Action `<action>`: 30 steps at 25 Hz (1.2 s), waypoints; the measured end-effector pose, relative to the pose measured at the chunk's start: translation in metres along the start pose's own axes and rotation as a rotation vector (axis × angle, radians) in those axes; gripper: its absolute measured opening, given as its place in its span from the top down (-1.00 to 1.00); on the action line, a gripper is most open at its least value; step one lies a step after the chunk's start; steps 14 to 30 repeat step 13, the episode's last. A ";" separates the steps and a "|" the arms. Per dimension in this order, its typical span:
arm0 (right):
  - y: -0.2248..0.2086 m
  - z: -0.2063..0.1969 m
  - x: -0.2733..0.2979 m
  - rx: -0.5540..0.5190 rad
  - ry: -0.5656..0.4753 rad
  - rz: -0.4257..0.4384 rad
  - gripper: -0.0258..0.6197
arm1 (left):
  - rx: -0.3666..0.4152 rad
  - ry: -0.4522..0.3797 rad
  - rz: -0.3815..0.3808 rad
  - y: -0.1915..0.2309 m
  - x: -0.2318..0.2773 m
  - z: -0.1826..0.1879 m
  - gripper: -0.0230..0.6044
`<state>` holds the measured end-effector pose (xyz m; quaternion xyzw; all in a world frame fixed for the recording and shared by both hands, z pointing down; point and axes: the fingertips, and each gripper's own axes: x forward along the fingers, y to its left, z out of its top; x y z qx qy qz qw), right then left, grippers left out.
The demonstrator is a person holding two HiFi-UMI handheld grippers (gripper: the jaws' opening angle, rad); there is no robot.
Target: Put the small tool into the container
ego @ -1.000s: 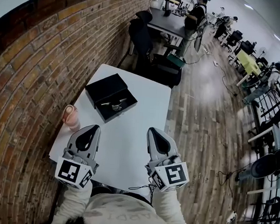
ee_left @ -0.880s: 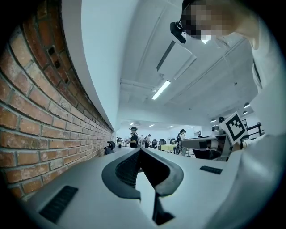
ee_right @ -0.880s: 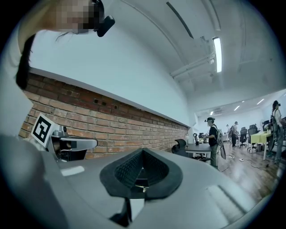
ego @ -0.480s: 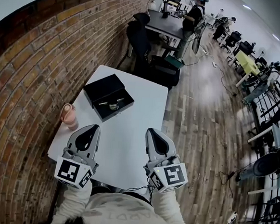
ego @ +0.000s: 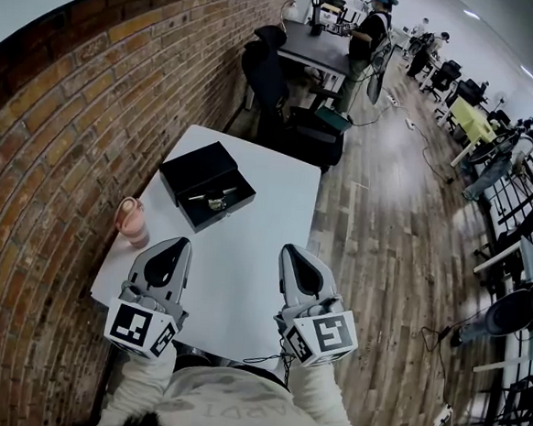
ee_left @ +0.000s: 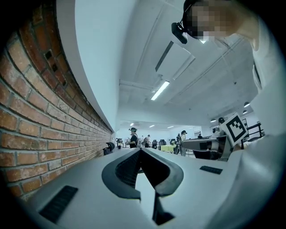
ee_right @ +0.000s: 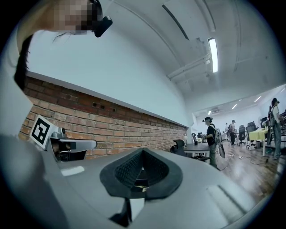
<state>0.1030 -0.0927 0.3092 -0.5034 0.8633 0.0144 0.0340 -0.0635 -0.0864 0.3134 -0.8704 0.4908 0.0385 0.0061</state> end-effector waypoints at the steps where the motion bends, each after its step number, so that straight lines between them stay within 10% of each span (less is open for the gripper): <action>1: 0.000 0.000 0.001 0.000 -0.001 0.001 0.89 | -0.002 0.000 0.002 0.001 0.000 -0.001 0.91; 30: 0.004 -0.004 0.006 0.015 -0.008 0.007 0.89 | -0.006 -0.003 0.014 0.008 -0.004 -0.003 0.91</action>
